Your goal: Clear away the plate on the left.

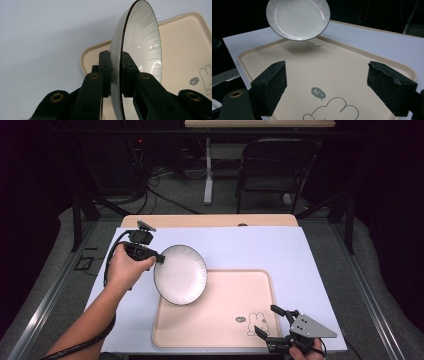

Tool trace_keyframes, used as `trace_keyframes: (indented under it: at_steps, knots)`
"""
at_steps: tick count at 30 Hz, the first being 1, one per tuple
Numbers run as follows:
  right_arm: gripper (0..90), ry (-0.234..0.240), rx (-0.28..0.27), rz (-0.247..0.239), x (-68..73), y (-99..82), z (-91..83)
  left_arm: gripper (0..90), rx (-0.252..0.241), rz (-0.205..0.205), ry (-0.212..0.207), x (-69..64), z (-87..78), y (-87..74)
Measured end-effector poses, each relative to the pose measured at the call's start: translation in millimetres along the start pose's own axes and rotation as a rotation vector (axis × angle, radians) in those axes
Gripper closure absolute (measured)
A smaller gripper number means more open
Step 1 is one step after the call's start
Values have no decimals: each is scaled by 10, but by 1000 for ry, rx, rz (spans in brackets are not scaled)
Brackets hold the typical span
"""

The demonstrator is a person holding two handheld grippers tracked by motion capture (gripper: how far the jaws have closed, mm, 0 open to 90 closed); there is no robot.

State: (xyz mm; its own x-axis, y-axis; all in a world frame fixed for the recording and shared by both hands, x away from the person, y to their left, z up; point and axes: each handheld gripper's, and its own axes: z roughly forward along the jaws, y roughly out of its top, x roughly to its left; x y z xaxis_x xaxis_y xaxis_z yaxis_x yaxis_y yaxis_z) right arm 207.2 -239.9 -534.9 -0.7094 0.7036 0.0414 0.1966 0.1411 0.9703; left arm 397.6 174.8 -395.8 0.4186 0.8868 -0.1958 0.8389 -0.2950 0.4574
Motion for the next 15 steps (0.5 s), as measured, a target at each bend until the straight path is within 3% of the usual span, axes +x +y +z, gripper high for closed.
trace_keyframes:
  at_steps: [15]
  knots:
    - [154, 0, -2, -1, 0, -1, -1, 814, 3, 61, -36, -336, 122, 162]
